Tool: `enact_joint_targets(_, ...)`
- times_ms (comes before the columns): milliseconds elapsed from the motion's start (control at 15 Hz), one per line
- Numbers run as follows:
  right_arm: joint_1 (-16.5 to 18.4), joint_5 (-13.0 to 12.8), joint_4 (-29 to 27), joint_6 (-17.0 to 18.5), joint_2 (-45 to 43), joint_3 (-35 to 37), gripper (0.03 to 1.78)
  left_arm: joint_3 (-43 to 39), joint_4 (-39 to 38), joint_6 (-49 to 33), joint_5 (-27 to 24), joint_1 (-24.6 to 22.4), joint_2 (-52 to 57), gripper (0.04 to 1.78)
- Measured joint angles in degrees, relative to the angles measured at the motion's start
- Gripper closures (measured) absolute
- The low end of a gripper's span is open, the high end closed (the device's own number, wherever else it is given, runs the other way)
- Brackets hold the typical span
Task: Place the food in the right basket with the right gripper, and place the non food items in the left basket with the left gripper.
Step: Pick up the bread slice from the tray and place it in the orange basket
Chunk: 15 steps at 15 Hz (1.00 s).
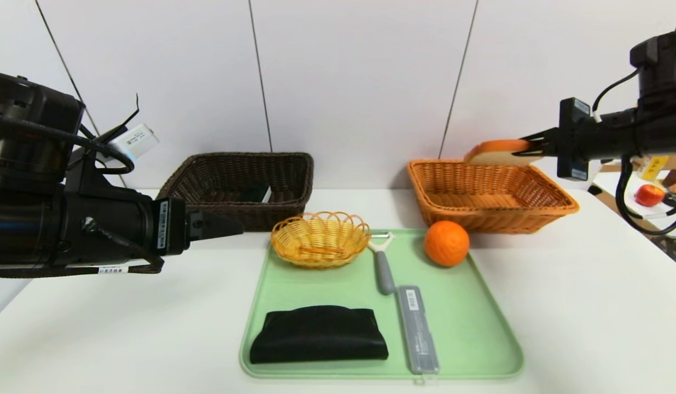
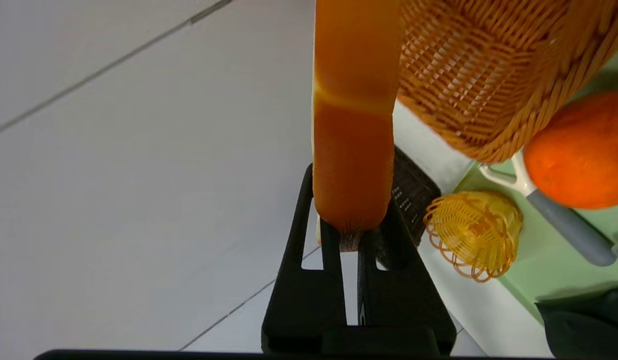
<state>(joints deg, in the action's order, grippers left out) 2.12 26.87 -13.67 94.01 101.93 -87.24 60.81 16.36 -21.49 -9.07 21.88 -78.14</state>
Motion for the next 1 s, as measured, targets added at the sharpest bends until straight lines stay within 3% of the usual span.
enact_joint_targets(600,0.44,0.24,1.13,-0.02,8.37,-1.33,1.68,-0.04,-0.27,0.02,-0.02,0.00,-0.20,0.13)
enact_joint_targets(667,0.41,0.30,1.11,0.00,8.72,-1.44,1.62,-0.09,-0.27,0.02,0.06,-0.02,-0.20,0.13)
enact_joint_targets(800,0.41,1.02,1.11,-0.02,9.33,-1.51,1.27,-0.09,-0.27,0.02,0.00,-0.02,-0.20,0.13)
enact_joint_targets(1000,0.49,1.62,1.10,-0.13,9.62,-1.60,0.89,-0.12,-0.29,0.02,0.04,-0.06,-0.17,0.13)
